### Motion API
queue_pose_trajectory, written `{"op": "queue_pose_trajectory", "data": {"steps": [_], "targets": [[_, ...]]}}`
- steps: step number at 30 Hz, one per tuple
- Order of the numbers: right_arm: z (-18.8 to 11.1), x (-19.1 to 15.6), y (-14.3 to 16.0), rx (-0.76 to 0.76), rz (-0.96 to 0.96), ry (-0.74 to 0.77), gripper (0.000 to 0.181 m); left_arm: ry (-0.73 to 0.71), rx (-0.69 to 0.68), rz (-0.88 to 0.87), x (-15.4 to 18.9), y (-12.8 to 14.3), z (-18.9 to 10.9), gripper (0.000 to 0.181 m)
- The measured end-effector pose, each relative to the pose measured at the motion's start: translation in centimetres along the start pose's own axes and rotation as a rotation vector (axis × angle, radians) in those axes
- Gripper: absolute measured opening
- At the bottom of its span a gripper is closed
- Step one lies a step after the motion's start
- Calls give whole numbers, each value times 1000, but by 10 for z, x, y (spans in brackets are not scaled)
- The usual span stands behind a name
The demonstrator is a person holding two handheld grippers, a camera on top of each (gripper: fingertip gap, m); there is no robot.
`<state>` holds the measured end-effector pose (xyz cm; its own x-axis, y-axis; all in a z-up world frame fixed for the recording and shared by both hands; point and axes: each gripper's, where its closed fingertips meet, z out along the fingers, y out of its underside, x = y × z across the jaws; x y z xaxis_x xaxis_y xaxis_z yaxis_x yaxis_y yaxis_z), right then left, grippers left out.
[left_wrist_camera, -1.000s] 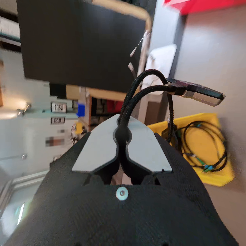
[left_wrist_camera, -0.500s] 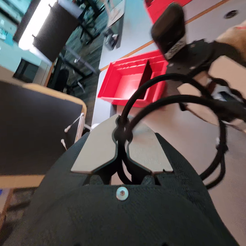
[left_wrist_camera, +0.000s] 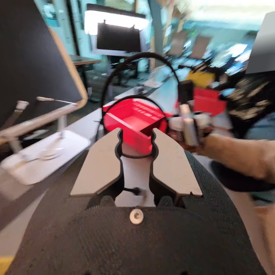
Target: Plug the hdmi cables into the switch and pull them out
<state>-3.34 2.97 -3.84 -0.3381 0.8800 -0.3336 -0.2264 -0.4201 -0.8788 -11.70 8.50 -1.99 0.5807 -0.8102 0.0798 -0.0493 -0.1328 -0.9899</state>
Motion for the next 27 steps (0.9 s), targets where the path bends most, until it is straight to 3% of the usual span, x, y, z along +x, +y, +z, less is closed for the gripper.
{"op": "queue_pose_trajectory", "data": {"steps": [4, 8, 10, 15, 18, 23, 27], "targets": [[-8, 12, -16, 152, 5, 62, 23, 306, 106, -178, 46, 10, 8, 41], [-2, 21, -8, 198, 16, 87, 23, 518, 128, -314, 76, 10, 23, 47], [2, 21, 0, 196, 33, 71, 23, 453, 102, -291, 71, 19, 32, 25], [11, 31, 30, -20, 22, 119, 23, 404, 5, -207, 60, 32, 23, 22], [9, 33, 51, -225, -132, 179, 28, 421, -55, -177, 59, 36, 10, 21], [21, 27, 58, -269, -179, 192, 36, 443, -109, -152, 63, 44, 6, 20], [25, 30, 58, -226, -188, 225, 23, 447, -93, -181, 66, 42, 14, 20]]}}
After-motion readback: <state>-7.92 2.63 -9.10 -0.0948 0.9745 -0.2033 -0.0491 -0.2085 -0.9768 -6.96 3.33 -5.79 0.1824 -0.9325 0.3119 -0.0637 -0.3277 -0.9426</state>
